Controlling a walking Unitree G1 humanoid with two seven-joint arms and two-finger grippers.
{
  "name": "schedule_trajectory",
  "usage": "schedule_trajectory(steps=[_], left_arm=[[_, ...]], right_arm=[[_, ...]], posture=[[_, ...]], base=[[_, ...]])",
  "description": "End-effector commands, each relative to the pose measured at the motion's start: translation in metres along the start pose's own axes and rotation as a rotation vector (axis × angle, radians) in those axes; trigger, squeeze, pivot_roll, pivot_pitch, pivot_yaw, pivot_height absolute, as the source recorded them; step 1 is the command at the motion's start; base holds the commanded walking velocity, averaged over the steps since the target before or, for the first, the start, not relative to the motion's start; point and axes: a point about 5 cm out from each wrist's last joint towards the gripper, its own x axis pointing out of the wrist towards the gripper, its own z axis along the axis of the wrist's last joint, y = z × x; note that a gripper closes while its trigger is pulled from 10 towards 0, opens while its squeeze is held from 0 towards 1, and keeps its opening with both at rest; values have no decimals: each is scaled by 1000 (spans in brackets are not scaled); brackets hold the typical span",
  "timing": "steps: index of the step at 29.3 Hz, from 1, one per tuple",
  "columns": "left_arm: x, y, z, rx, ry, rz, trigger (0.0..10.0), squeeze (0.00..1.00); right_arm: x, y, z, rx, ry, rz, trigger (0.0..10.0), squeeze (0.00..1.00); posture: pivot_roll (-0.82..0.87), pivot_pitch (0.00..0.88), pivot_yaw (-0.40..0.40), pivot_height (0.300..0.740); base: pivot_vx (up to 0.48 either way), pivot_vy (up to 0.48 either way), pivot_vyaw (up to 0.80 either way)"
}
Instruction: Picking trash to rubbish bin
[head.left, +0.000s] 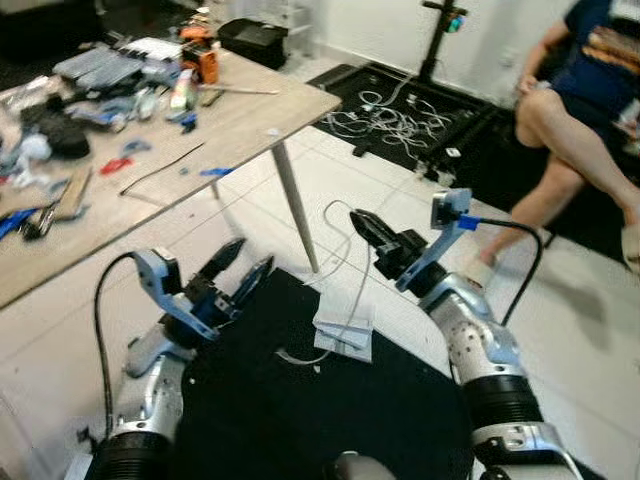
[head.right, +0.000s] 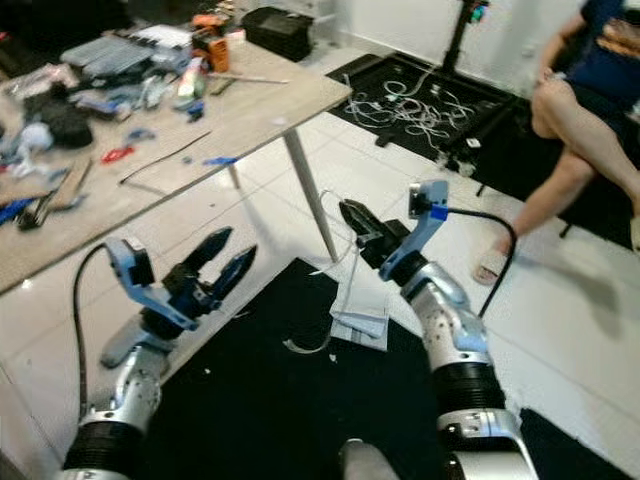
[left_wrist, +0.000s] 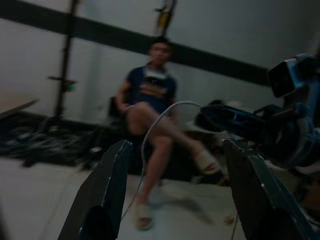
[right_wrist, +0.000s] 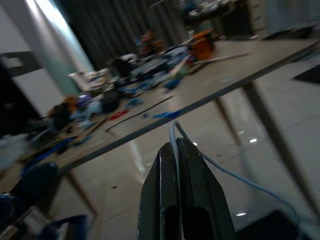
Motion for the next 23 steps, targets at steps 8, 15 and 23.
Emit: schedule_trajectory(steps=[8, 15, 23], left_arm=[[-2, 0, -2, 1, 5, -2, 10000, 0], [-2, 0, -1, 2, 4, -5, 10000, 0], [-1, -1, -1, 3, 2, -7, 10000, 0]], right_arm=[[-1, 1, -5, 10, 15, 2, 10000, 0], [-1, 1, -5, 11, 16, 3, 10000, 0], [0, 1, -5, 13, 16, 3, 10000, 0]], posture=[[0, 0, -22, 740], [0, 0, -22, 740], [1, 0, -21, 740]], base=[[0, 0, -800], [0, 0, -800], [0, 0, -800]])
